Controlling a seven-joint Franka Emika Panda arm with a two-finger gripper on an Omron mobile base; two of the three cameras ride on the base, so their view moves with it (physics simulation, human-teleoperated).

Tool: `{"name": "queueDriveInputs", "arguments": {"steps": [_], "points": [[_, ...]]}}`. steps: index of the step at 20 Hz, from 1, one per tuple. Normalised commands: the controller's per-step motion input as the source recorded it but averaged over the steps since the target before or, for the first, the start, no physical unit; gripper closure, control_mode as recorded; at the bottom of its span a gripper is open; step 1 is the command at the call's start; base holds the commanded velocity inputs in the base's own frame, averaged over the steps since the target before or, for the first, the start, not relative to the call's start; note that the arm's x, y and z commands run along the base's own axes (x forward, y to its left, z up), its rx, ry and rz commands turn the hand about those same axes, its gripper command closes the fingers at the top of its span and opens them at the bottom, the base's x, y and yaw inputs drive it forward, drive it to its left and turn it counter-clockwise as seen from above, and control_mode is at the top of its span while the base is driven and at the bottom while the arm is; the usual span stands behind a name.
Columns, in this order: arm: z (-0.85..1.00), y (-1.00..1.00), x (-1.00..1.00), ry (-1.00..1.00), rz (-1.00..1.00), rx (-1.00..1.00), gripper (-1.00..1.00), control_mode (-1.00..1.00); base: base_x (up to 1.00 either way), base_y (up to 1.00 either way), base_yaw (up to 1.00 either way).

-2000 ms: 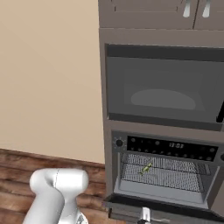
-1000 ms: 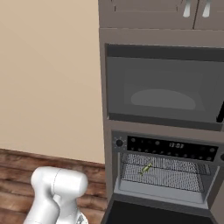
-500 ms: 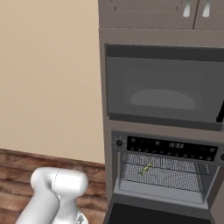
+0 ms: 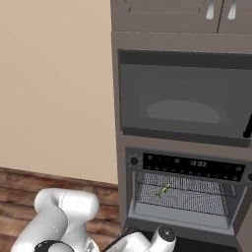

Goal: Take the fish from the oven and place it on the plate on the counter.

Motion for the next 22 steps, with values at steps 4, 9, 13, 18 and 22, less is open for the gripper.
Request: {"name": "queueDriveInputs", "arguments": {"steps": [4,9,13,18,22], "points": [[0.15,0.0,0.29,0.25,0.06,0.0,1.0,-1.0,0.0,0.0,0.0],[-0.03,0.0,0.09,-0.11,0.07,0.07,1.0,-1.0,0.0,0.0,0.0],[0.2,0.0,0.11,-0.31,0.08,0.16,1.0,-1.0,0.0,0.0,0.0],[0.43,-0.01,0.48,-0.04,0.0,0.09,1.0,-1.0,0.0,0.0,0.0],[0.41,-0.18,0.29,-0.08,0.0,0.11,1.0,-1.0,0.0,0.0,0.0]]}}
